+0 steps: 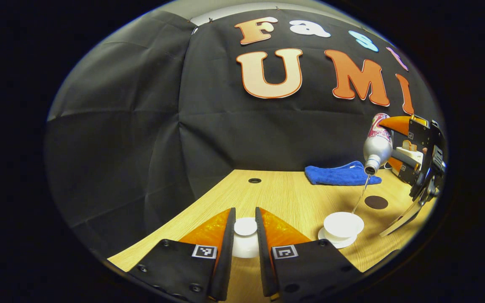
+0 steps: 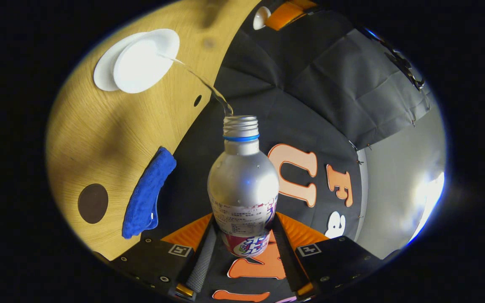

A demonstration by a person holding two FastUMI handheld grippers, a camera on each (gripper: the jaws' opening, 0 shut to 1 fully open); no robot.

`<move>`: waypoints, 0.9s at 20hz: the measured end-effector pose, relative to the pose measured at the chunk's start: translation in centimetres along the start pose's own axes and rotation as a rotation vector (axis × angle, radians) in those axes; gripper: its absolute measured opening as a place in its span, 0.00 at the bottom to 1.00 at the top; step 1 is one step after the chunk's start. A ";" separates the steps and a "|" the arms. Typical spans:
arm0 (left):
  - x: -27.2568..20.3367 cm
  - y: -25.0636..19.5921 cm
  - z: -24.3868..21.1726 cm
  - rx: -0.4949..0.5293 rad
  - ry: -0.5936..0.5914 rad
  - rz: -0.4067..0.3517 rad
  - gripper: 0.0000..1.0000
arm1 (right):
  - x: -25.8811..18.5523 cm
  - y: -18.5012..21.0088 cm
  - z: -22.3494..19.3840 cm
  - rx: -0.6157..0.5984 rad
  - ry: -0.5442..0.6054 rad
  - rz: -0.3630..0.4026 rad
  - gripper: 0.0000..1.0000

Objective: Open the teacup lid with one hand, grasp the water bottle and pour water into the teacup with the other hand; after pouring, place the water bottle on the coaster and then close the teacup lid.

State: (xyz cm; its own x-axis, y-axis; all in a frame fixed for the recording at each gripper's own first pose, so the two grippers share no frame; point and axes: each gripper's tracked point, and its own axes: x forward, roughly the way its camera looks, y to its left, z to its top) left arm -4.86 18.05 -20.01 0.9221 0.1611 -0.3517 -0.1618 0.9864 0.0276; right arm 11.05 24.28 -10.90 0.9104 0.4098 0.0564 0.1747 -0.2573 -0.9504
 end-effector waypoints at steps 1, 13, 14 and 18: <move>0.0 -0.1 0.1 0.001 -0.002 -0.001 0.34 | 0.2 0.0 -0.1 -0.004 -0.006 0.007 0.76; -0.2 -2.1 0.6 0.013 -0.015 -0.029 0.34 | 0.6 0.6 0.3 0.026 -0.069 0.063 0.76; -0.2 -2.2 0.5 0.010 -0.015 -0.029 0.34 | 0.6 0.8 0.4 0.041 -0.068 0.070 0.76; 0.2 -2.9 -0.3 0.020 0.007 -0.031 0.34 | 0.4 1.7 0.4 0.105 -0.062 0.104 0.76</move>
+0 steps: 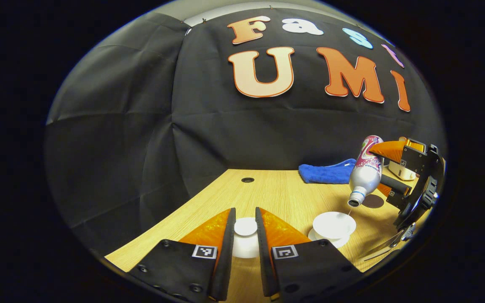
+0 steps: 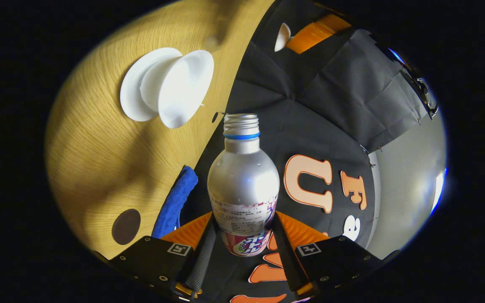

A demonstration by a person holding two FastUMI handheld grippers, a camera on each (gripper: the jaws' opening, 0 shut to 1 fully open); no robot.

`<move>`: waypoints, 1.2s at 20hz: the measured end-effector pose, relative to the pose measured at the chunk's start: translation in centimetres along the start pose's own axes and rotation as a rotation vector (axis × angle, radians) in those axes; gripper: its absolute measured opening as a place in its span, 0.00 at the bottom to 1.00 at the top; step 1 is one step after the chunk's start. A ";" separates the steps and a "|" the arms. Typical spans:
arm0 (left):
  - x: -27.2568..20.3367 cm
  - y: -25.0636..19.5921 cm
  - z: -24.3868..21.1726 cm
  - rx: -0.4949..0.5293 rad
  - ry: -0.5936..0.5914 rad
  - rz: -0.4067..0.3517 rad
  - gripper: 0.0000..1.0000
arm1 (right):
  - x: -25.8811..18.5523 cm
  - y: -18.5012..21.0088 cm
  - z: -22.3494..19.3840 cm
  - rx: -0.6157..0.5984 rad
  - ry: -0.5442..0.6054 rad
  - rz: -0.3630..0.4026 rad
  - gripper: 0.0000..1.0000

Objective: Open the teacup lid with one hand, grasp the water bottle and pour water into the teacup with the other hand; after pouring, place the water bottle on the coaster and then close the teacup lid.

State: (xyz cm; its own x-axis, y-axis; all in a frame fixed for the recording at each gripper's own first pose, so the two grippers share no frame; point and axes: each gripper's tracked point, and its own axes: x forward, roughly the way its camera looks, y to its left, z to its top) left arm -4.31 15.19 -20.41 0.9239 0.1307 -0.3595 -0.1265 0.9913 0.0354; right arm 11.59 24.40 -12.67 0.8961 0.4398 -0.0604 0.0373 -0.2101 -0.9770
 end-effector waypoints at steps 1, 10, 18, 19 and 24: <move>0.0 -0.3 0.2 0.001 -0.004 -0.004 0.34 | 0.2 0.3 -0.2 0.024 0.003 0.011 0.76; 0.4 -3.5 1.4 -0.003 -0.031 -0.064 0.33 | -1.1 4.5 -1.0 0.458 0.097 0.136 0.77; 0.9 -8.0 2.8 0.006 -0.057 -0.139 0.34 | -1.5 3.7 -6.0 0.810 0.193 0.165 0.77; 0.9 -8.5 2.9 0.006 -0.057 -0.149 0.34 | -1.6 3.5 -6.6 0.853 0.200 0.164 0.76; 1.4 -11.3 2.7 0.008 -0.050 -0.192 0.34 | -2.9 2.7 -8.6 1.068 0.224 0.153 0.77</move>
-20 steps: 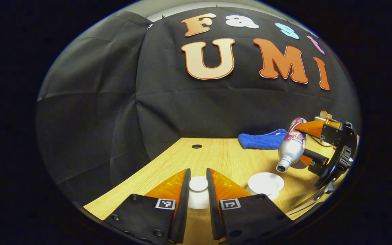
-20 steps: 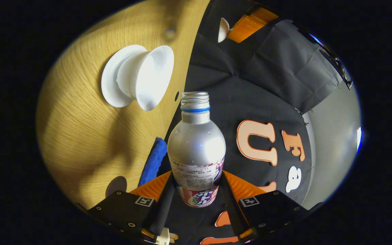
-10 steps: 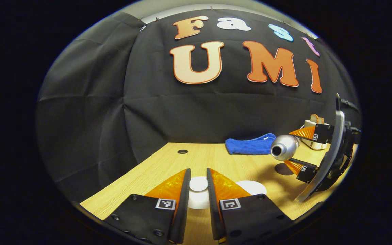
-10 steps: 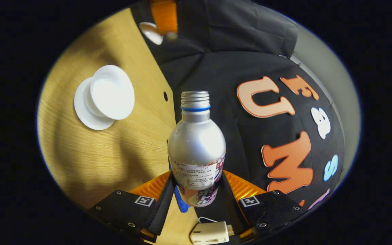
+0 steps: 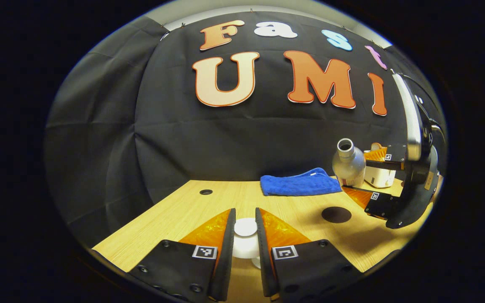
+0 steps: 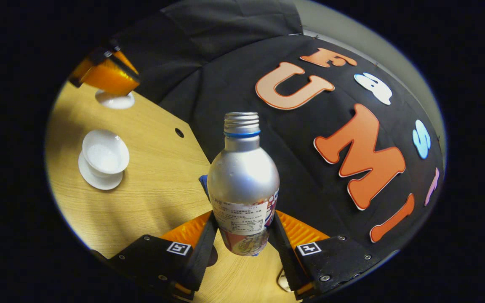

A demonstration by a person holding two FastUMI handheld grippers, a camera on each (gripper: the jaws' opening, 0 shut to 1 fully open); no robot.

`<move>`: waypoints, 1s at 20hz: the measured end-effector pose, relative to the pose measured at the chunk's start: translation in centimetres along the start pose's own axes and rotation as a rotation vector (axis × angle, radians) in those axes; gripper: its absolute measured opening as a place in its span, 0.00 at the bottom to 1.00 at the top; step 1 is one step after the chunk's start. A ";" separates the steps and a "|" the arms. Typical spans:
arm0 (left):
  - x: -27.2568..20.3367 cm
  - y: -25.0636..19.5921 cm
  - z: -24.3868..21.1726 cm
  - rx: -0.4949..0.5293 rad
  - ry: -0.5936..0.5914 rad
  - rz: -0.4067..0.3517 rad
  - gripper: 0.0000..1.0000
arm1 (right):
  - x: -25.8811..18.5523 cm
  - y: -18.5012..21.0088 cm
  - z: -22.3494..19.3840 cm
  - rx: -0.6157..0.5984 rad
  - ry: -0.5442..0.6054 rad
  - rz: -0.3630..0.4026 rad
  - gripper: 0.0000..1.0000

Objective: Open the teacup lid with one hand, grasp the water bottle and pour water into the teacup with the other hand; after pouring, place the water bottle on the coaster and then close the teacup lid.

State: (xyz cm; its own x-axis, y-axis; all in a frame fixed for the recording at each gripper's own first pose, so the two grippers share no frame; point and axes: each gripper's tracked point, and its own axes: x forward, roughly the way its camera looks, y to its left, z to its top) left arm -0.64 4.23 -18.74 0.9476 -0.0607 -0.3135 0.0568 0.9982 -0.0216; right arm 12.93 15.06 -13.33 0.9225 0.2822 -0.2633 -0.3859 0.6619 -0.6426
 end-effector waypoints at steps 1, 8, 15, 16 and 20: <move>0.2 -0.5 -0.2 0.001 0.006 -0.007 0.34 | 0.1 -0.1 -0.1 0.041 0.003 0.003 0.76; 1.5 -3.4 -2.2 0.004 0.054 -0.050 0.34 | 0.2 -2.2 -1.5 0.297 0.016 -0.005 0.77; 2.5 -4.5 -4.1 0.036 0.096 -0.050 0.34 | 0.6 -3.4 -2.7 0.446 0.018 0.003 0.76; 2.6 -4.6 -4.3 0.038 0.102 -0.050 0.34 | 0.7 -3.4 -2.9 0.471 0.022 0.008 0.76; 2.9 -4.8 -5.2 0.054 0.128 -0.045 0.34 | 1.0 -2.8 -3.7 0.564 0.042 0.035 0.77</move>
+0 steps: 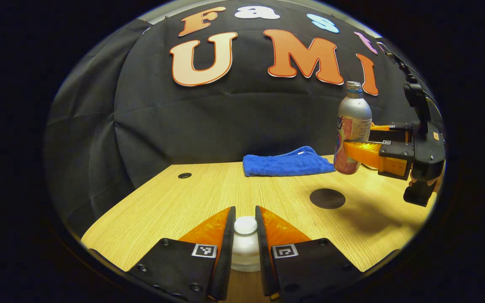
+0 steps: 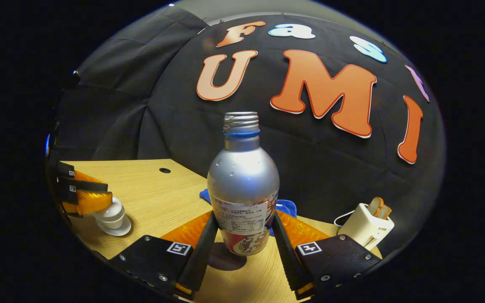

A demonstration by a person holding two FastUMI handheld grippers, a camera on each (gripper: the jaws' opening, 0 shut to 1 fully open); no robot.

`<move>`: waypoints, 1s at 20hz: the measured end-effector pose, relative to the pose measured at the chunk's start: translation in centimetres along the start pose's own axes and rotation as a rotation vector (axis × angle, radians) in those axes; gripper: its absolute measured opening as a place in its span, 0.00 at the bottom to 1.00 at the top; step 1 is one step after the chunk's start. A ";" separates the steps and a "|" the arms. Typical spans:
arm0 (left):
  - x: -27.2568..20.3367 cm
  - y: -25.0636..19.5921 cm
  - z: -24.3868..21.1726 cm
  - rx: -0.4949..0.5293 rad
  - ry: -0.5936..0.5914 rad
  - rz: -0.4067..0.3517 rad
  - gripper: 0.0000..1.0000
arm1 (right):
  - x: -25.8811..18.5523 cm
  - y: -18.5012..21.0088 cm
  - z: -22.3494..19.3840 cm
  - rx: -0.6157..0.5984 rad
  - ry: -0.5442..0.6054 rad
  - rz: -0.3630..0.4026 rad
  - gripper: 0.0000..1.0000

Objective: Open the teacup lid with one hand, grasp the water bottle and pour water into the teacup with the other hand; after pouring, place the water bottle on the coaster and then close the teacup lid.

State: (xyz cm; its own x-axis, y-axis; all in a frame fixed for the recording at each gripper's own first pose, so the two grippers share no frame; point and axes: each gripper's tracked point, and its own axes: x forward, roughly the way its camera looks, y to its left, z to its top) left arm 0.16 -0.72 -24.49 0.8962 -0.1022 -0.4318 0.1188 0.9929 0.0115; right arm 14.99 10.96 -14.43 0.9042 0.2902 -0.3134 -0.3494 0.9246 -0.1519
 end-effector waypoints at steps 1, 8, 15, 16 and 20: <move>0.1 0.0 -0.2 0.005 0.007 0.000 0.31 | 0.1 -0.1 -0.1 0.016 0.005 0.001 0.76; 0.7 0.1 -1.2 0.013 0.043 0.008 0.34 | 1.0 0.0 -1.0 0.121 0.039 0.010 0.77; 0.6 0.1 -1.2 0.006 0.038 0.008 0.37 | 2.7 0.4 -3.4 0.191 0.092 0.028 0.77; 0.5 0.3 -1.1 0.006 0.036 0.010 0.44 | 3.0 0.4 -3.8 0.202 0.103 0.030 0.77; 0.3 0.3 -0.2 -0.001 0.005 0.011 0.60 | 3.6 0.4 -4.7 0.234 0.125 0.033 0.76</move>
State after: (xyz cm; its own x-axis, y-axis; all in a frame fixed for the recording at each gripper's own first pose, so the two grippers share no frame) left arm 0.32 -0.47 -24.79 0.8953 -0.0910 -0.4362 0.1085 0.9940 0.0154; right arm 16.91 11.25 -19.98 0.8511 0.3016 -0.4297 -0.2985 0.9513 0.0766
